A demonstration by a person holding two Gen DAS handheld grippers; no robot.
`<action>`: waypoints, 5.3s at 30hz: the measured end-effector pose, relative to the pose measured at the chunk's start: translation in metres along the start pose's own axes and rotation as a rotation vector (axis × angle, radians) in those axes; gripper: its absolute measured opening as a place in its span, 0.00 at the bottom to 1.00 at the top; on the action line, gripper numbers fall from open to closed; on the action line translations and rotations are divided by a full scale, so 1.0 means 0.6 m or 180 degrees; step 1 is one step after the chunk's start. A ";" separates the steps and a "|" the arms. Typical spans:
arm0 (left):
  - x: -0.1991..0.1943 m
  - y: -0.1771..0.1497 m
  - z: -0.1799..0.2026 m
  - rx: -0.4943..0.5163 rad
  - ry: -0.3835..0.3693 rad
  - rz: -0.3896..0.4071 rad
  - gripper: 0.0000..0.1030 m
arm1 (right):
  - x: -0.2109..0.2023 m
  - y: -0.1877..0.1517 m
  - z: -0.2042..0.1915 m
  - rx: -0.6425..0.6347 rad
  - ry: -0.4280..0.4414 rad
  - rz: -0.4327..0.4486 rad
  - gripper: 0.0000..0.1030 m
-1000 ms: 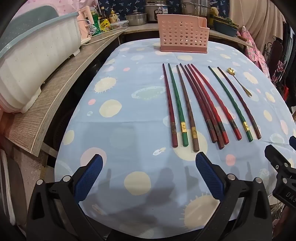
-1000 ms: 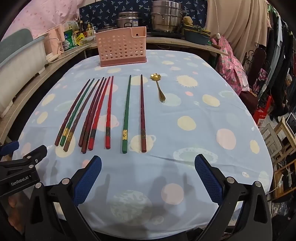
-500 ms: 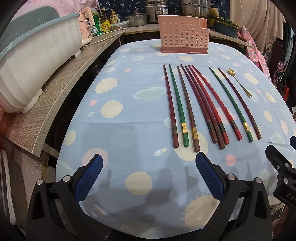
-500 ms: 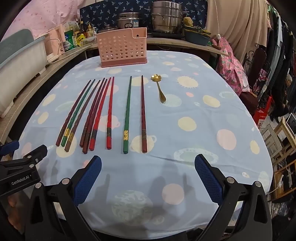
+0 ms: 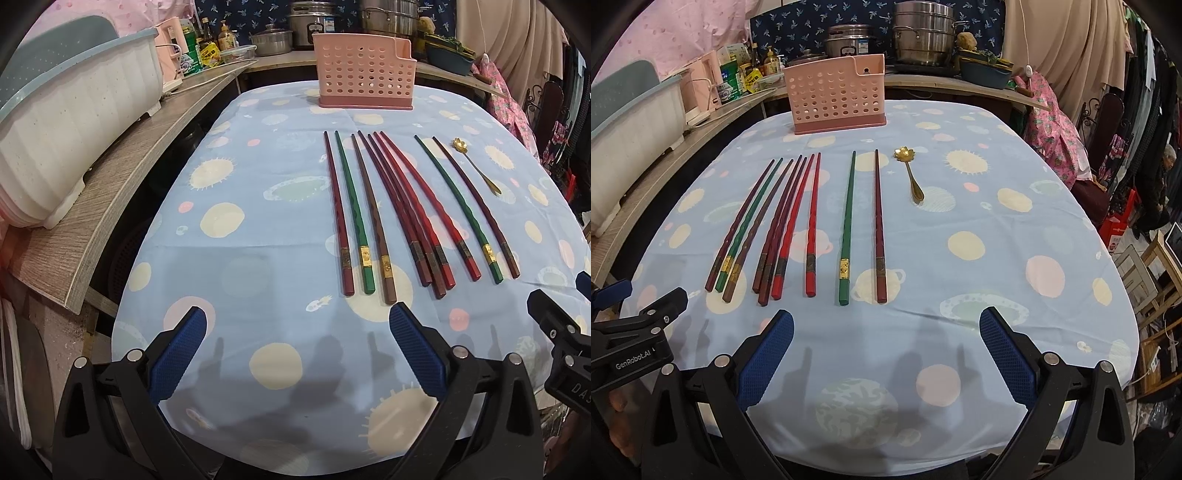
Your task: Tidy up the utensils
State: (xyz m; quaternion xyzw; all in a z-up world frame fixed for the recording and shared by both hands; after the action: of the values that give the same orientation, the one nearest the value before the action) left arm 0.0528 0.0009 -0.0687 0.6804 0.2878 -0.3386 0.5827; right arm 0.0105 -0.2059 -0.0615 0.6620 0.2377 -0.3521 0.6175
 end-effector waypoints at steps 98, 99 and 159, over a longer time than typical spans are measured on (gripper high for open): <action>0.096 0.043 -0.007 -0.0138 -0.0154 -0.0086 0.91 | 0.050 0.033 0.034 0.0173 0.0044 -0.0038 0.94; 0.101 0.043 -0.006 -0.0128 -0.0138 -0.0096 0.91 | 0.053 0.036 0.034 0.0178 0.0049 -0.0040 0.94; 0.121 0.070 -0.002 -0.0163 -0.0475 -0.0118 0.07 | 0.196 0.149 0.069 0.0296 0.0301 -0.0126 0.10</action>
State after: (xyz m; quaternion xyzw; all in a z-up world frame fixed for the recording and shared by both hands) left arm 0.1300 -0.0045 -0.1015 0.6327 0.2647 -0.3918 0.6133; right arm 0.1457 -0.2722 -0.0923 0.7010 0.2631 -0.3432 0.5671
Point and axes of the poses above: each gripper's, at about its wrist camera, not at the fingertips, and x roughly the way its jaws point, z to its right, y to its top, the point moved 9 cm from there along x, roughly the way its jaws point, and after that the axes turned 1 degree about z, right-handed, at the moved point
